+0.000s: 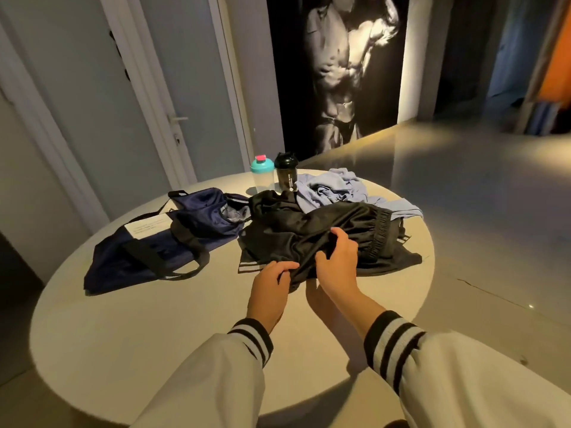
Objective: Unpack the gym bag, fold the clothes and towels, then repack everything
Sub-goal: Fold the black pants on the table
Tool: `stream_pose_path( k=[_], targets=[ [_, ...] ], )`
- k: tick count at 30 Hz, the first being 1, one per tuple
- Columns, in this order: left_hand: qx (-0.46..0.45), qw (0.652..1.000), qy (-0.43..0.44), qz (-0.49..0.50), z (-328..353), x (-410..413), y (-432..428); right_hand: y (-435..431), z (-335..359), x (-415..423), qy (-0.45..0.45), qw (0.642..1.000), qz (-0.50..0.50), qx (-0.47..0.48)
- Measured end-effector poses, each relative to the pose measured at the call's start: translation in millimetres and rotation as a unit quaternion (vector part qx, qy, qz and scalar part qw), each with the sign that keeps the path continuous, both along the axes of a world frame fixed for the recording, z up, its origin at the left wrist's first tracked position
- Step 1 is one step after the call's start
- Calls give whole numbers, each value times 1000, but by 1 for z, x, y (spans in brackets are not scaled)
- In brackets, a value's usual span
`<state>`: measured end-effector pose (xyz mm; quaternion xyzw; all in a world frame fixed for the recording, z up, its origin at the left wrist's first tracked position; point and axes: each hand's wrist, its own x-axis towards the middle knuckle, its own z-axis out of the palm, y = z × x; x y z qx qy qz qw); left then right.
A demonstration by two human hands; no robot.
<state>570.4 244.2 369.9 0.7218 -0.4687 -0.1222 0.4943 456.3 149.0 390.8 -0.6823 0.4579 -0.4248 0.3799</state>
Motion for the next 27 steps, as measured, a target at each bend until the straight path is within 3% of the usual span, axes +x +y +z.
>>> stream_pose_path(
  k=[2,4,7,12,16,19,22,24,27],
  targets=[
    [-5,999,41,-29,1,-18,0,-7,-1,-11,80,996,-19,-44],
    [-17,996,69,-62,1,-39,-1,-12,-6,-21,117,993,26,2],
    [-21,994,86,-69,4,-59,-3,-10,-8,-37,45,984,108,137],
    [17,997,66,-27,-1,-51,3,4,-6,-39,11,983,120,139],
    [67,997,-20,35,-1,-37,15,34,-5,-25,-33,979,146,139],
    [60,994,-41,86,-2,-23,33,53,1,-12,45,984,169,28],
    [25,984,-12,178,-1,-8,49,64,2,-6,127,982,93,-101],
    [1,973,5,231,1,-1,56,65,-1,-10,206,973,42,-93],
    [-18,961,-20,274,2,7,68,57,-14,-8,276,960,51,-21]
  ],
)
